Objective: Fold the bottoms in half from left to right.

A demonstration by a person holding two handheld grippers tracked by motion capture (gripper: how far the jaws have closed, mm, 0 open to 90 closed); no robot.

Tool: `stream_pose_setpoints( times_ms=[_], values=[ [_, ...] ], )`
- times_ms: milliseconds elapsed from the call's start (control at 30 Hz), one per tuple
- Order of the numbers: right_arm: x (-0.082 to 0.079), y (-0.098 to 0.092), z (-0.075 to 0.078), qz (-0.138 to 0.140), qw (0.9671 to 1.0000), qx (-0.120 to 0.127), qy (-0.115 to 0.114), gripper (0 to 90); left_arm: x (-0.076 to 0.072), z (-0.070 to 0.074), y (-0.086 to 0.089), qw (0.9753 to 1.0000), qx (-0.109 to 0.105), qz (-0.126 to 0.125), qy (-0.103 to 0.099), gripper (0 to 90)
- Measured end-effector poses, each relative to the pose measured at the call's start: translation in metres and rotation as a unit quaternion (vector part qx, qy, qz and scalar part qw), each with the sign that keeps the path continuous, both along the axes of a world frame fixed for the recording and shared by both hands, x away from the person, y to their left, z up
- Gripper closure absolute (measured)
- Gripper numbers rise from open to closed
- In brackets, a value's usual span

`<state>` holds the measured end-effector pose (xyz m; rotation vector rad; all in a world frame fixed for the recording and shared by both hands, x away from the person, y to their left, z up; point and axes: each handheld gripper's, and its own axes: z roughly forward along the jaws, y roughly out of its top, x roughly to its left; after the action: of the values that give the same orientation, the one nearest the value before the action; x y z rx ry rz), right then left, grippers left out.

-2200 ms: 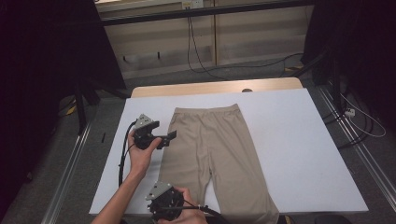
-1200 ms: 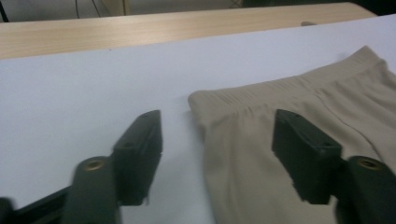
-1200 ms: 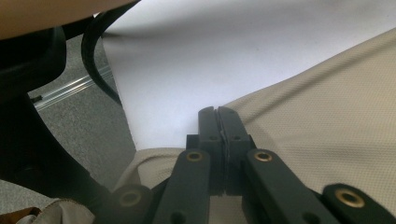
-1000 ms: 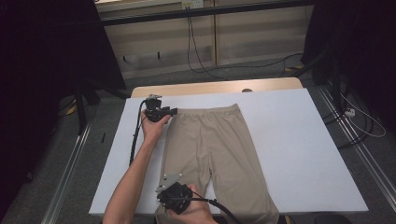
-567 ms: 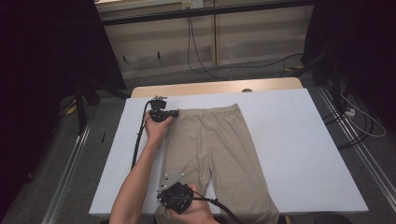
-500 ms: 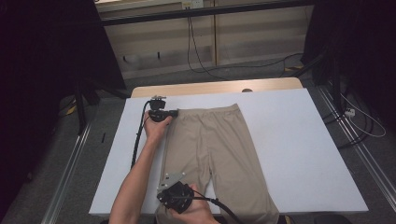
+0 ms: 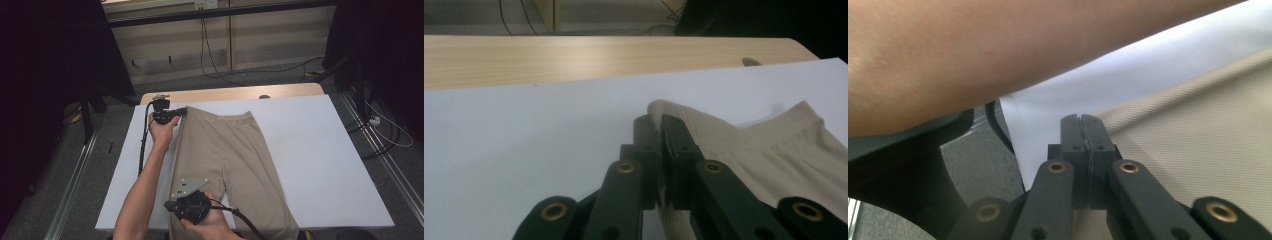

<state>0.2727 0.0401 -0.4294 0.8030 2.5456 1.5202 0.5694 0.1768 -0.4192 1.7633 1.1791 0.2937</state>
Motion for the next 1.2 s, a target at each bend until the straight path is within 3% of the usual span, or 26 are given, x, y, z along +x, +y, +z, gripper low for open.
stream_pose_setpoints(
  times_ms=[167,267,400,600,1000,1200],
  values=[
    [-0.001,0.000,0.013,0.009,0.9997,0.022,-0.011,90.0,0.002,0.007,0.007,1.0000,0.006,0.007,-0.001,86.2],
    [-0.001,0.000,0.020,0.013,0.9991,0.036,-0.018,90.0,0.002,0.008,0.014,0.9999,-0.005,0.016,0.002,86.2],
    [0.002,0.003,0.027,0.017,0.9984,0.051,-0.018,90.0,0.000,0.012,0.016,0.9999,-0.001,0.016,-0.003,86.2],
    [0.000,0.009,0.035,0.027,0.9977,0.056,-0.025,90.0,-0.005,0.023,0.022,0.9997,-0.001,0.022,-0.013,86.2],
    [-0.004,0.021,0.056,0.049,0.9954,0.072,-0.041,90.0,-0.014,0.048,0.060,0.9982,0.005,0.052,-0.028,86.1],
    [-0.002,0.026,0.077,0.054,0.9925,0.092,-0.059,90.0,-0.018,0.063,0.078,0.9970,0.010,0.064,-0.043,86.2]
  ],
)
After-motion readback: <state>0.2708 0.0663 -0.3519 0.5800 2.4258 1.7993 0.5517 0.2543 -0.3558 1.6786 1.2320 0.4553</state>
